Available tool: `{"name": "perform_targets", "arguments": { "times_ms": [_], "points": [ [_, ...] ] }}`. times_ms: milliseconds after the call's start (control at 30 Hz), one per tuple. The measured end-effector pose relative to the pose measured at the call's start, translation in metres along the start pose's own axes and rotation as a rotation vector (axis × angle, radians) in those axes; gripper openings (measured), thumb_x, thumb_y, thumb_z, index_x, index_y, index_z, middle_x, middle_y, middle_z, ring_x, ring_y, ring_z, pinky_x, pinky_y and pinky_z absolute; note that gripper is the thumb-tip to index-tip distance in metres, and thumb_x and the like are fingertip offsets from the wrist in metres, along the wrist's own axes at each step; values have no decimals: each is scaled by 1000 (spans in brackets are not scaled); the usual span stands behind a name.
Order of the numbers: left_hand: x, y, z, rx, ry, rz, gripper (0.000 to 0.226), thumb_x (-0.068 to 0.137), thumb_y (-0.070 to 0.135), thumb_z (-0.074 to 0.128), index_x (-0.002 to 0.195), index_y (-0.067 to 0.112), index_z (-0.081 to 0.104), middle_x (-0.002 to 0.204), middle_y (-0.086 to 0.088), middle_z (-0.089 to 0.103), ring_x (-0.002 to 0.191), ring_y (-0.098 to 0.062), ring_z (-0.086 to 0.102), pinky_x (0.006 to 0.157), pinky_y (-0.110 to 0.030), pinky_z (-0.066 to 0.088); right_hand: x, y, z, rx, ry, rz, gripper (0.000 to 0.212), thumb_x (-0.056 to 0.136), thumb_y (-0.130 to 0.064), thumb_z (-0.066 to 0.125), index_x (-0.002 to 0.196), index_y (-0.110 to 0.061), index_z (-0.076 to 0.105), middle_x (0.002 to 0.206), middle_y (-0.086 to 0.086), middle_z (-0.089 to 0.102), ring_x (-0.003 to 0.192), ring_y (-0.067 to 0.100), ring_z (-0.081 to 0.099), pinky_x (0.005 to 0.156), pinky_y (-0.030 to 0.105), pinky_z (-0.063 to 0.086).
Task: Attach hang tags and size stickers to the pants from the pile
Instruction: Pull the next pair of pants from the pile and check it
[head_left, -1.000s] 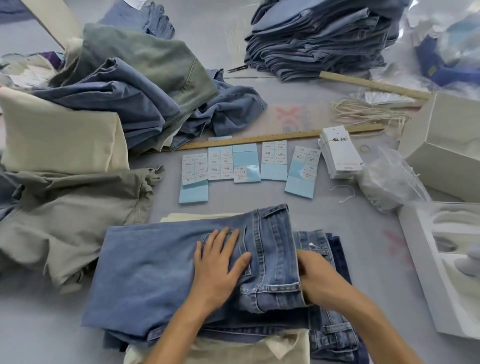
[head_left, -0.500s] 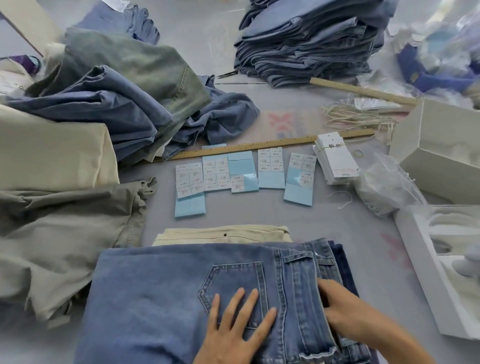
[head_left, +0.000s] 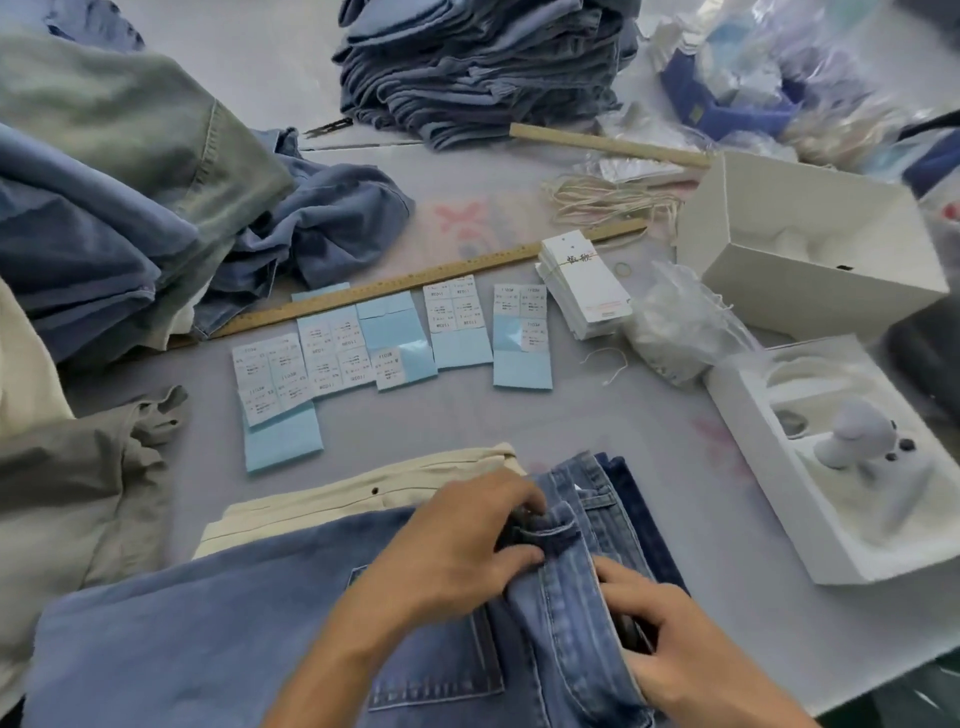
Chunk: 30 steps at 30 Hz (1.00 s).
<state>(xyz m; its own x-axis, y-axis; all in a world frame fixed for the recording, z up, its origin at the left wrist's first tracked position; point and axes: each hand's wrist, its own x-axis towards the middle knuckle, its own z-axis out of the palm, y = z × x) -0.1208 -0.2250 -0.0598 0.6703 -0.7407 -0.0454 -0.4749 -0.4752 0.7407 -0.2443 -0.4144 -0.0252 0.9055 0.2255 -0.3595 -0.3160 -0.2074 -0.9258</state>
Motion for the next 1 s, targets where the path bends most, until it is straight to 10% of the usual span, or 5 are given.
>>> {"name": "perform_targets", "arguments": {
  "times_ms": [267, 500, 567, 800, 1000],
  "points": [
    [-65, 15, 5, -335, 443, 146, 32, 76, -4, 67, 84, 25, 56, 100, 5, 63, 86, -20, 61, 71, -22, 42, 25, -10, 2, -251, 302, -143, 43, 83, -20, 80, 113, -43, 60, 115, -12, 61, 109, 16, 61, 98, 27, 48],
    [-98, 23, -15, -507, 333, 151, 18, 88, 8, 60, 81, 24, 58, 96, -10, 70, 77, -32, 69, 72, -30, 57, 21, -18, 7, -338, 60, -193, 22, 89, -7, 71, 104, -22, 78, 97, -19, 74, 97, -4, 67, 86, 13, 48],
    [-99, 18, -23, -750, 504, -123, 19, 92, 7, 52, 88, 19, 67, 95, -15, 73, 62, -38, 68, 59, -35, 56, 17, -17, 20, -485, 2, -347, 21, 87, -14, 69, 103, -25, 78, 98, -18, 73, 94, -8, 63, 90, 13, 44],
    [-26, -5, -30, 281, 132, -169, 32, 94, 43, 61, 126, 45, 60, 120, 27, 60, 108, 0, 57, 84, -30, 53, -1, 4, 45, -826, -76, -449, 34, 104, -28, 43, 95, -44, 72, 101, -26, 64, 101, -7, 58, 116, 35, 39],
    [-81, -45, -12, -33, 357, -452, 16, 99, 26, 60, 107, 35, 71, 104, 21, 72, 102, -2, 66, 86, -17, 49, -26, 12, 17, -662, -30, -344, 48, 107, -54, 28, 113, -40, 73, 117, -22, 61, 108, -4, 56, 96, 23, 48]
  ]
}}
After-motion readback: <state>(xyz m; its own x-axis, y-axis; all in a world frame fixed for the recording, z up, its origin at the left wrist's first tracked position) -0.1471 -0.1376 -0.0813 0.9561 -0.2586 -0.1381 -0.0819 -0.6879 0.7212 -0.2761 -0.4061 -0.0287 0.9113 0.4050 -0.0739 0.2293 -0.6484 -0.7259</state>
